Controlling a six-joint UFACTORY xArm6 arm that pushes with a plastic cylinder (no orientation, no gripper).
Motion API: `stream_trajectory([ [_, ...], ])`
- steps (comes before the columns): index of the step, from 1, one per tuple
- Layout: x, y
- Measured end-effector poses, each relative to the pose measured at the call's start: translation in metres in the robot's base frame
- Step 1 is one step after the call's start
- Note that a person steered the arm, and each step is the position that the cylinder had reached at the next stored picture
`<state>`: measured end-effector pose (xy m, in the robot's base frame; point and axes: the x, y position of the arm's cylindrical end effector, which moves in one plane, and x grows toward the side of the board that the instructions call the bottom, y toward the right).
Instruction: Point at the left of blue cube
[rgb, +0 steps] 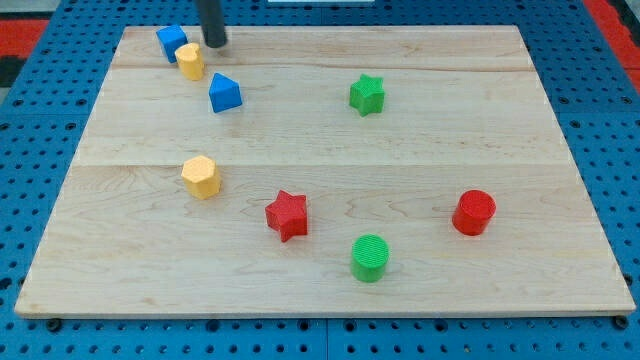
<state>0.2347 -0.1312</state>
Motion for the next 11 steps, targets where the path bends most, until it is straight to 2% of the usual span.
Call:
stream_trajectory([
  [3, 0.062, -0.019],
  [4, 0.076, -0.076],
  [5, 0.072, -0.143],
  [6, 0.049, -0.146],
  [9, 0.038, -0.127],
  [11, 0.006, -0.118],
])
